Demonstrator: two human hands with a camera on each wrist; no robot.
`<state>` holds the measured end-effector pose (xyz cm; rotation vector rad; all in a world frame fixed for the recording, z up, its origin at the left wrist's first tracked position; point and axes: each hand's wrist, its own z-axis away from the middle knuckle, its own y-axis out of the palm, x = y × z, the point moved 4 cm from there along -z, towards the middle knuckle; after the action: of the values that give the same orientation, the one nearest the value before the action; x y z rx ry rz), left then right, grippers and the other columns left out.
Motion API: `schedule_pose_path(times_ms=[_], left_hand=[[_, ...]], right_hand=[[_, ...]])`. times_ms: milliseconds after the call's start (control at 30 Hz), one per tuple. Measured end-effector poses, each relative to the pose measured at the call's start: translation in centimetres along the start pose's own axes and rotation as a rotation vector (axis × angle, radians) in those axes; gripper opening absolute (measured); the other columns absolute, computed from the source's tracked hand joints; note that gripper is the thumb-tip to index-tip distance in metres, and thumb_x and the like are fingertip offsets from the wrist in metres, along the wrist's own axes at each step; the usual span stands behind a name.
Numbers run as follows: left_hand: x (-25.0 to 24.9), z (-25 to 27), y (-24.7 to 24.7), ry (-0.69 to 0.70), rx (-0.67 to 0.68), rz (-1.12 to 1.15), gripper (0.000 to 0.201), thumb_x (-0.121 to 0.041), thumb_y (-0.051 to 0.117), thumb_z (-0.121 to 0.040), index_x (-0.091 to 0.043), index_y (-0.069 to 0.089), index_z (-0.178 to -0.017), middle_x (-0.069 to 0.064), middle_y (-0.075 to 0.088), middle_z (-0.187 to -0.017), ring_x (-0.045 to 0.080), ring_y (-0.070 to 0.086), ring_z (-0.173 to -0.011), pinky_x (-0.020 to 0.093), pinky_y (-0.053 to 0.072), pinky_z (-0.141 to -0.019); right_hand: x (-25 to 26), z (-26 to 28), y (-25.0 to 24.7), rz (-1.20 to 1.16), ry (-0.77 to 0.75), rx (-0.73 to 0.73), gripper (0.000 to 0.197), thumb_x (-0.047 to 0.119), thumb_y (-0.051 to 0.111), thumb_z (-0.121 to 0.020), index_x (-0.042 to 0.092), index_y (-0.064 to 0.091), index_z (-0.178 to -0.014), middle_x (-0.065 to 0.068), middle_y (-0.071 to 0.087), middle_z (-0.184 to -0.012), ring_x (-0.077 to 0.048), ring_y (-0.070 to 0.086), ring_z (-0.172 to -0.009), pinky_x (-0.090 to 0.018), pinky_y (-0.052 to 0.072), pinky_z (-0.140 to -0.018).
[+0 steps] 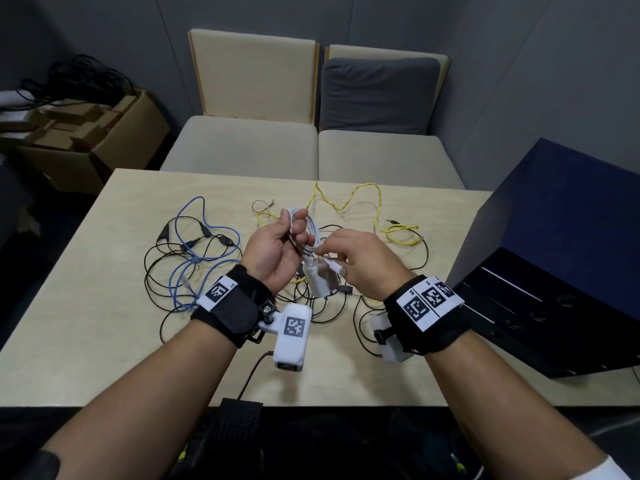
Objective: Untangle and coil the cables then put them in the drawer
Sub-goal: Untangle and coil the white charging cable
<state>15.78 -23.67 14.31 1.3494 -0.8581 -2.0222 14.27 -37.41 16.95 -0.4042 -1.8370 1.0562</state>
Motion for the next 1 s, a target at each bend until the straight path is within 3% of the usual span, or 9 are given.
schedule_pose_path(times_ms=[167, 300, 367, 433, 500, 600, 667, 800, 1000], left_hand=[[-0.1, 0.0, -0.1, -0.008, 0.019, 0.089, 0.027, -0.014, 0.033, -0.102, 0.002, 0.055, -0.100, 0.004, 0.065, -0.074, 0.014, 0.064, -0.064, 0.026, 0.057, -0.070], [-0.6, -0.2, -0.1, -0.016, -0.026, 0.064, 0.028, -0.016, 0.034, -0.102, 0.003, 0.055, -0.097, 0.001, 0.058, -0.067, 0.007, 0.054, -0.052, 0.021, 0.052, -0.062], [-0.8, -0.2, -0.1, -0.037, -0.034, 0.014, 0.031, -0.020, 0.033, -0.103, 0.000, 0.055, -0.096, -0.004, 0.054, -0.060, 0.004, 0.047, -0.047, 0.017, 0.045, -0.060], [-1.0, -0.3, -0.2, -0.054, -0.058, -0.029, 0.034, -0.025, 0.032, -0.103, -0.002, 0.055, -0.093, -0.006, 0.050, -0.055, 0.002, 0.043, -0.042, 0.014, 0.042, -0.056], [-1.1, -0.4, -0.3, -0.060, -0.080, -0.070, 0.037, -0.028, 0.033, -0.103, -0.003, 0.055, -0.090, -0.007, 0.048, -0.052, 0.001, 0.040, -0.039, 0.014, 0.042, -0.053], [-0.6, -0.2, 0.2, -0.058, -0.078, -0.086, 0.037, -0.029, 0.033, -0.103, -0.003, 0.055, -0.089, -0.007, 0.046, -0.049, 0.003, 0.038, -0.039, 0.015, 0.044, -0.051], [-0.3, -0.1, 0.6, -0.058, -0.056, -0.093, 0.037, -0.029, 0.033, -0.103, -0.002, 0.055, -0.091, -0.006, 0.046, -0.050, 0.003, 0.039, -0.039, 0.015, 0.044, -0.051], [-0.1, 0.3, 1.0, -0.016, -0.047, -0.155, 0.035, -0.026, 0.037, -0.102, 0.000, 0.057, -0.092, -0.004, 0.048, -0.048, 0.003, 0.040, -0.038, 0.012, 0.042, -0.045], [0.2, 0.7, 1.2, 0.138, 0.058, -0.409, 0.009, -0.003, 0.054, -0.091, 0.000, 0.062, -0.095, 0.001, 0.062, -0.065, 0.009, 0.053, -0.053, 0.019, 0.045, -0.053]], right_hand=[[0.6, 0.1, -0.1, 0.036, -0.075, -0.046, 0.026, 0.030, 0.059, -0.084, 0.013, 0.073, -0.098, -0.003, 0.065, -0.098, -0.022, 0.063, -0.086, -0.033, 0.051, -0.072], [0.4, 0.1, -0.4, -0.023, -0.098, -0.091, 0.014, 0.019, 0.068, -0.082, 0.011, 0.072, -0.093, -0.001, 0.068, -0.098, -0.019, 0.063, -0.088, -0.034, 0.051, -0.078], [0.2, 0.3, -0.6, -0.162, -0.026, -0.127, 0.010, 0.015, 0.068, -0.083, 0.010, 0.072, -0.090, 0.001, 0.070, -0.097, -0.016, 0.064, -0.090, -0.032, 0.050, -0.082], [0.0, 0.4, -0.8, -0.325, 0.100, -0.126, 0.004, 0.012, 0.067, -0.085, 0.014, 0.070, -0.087, 0.006, 0.070, -0.084, -0.012, 0.063, -0.082, -0.034, 0.050, -0.080], [0.0, 0.5, -1.0, -0.436, 0.168, -0.133, 0.013, 0.009, 0.066, -0.086, 0.022, 0.061, -0.084, 0.010, 0.066, -0.071, -0.010, 0.062, -0.072, -0.033, 0.052, -0.075], [-0.1, 0.3, -0.8, -0.517, 0.221, -0.134, 0.024, 0.004, 0.063, -0.087, 0.023, 0.049, -0.081, 0.005, 0.064, -0.063, -0.007, 0.057, -0.059, -0.022, 0.048, -0.065], [0.0, 0.1, -0.4, -0.524, 0.210, -0.106, 0.022, 0.004, 0.062, -0.087, 0.021, 0.053, -0.077, 0.002, 0.061, -0.063, -0.008, 0.054, -0.058, -0.024, 0.046, -0.063], [-0.4, 0.2, 0.4, -0.485, 0.224, -0.056, 0.020, 0.013, 0.061, -0.087, 0.028, 0.059, -0.074, 0.003, 0.059, -0.067, -0.012, 0.053, -0.062, -0.041, 0.051, -0.069], [-1.0, 0.0, 0.2, -0.311, 0.337, -0.103, 0.017, 0.019, 0.063, -0.087, 0.015, 0.062, -0.070, 0.004, 0.056, -0.059, -0.014, 0.051, -0.059, -0.039, 0.048, -0.066]])
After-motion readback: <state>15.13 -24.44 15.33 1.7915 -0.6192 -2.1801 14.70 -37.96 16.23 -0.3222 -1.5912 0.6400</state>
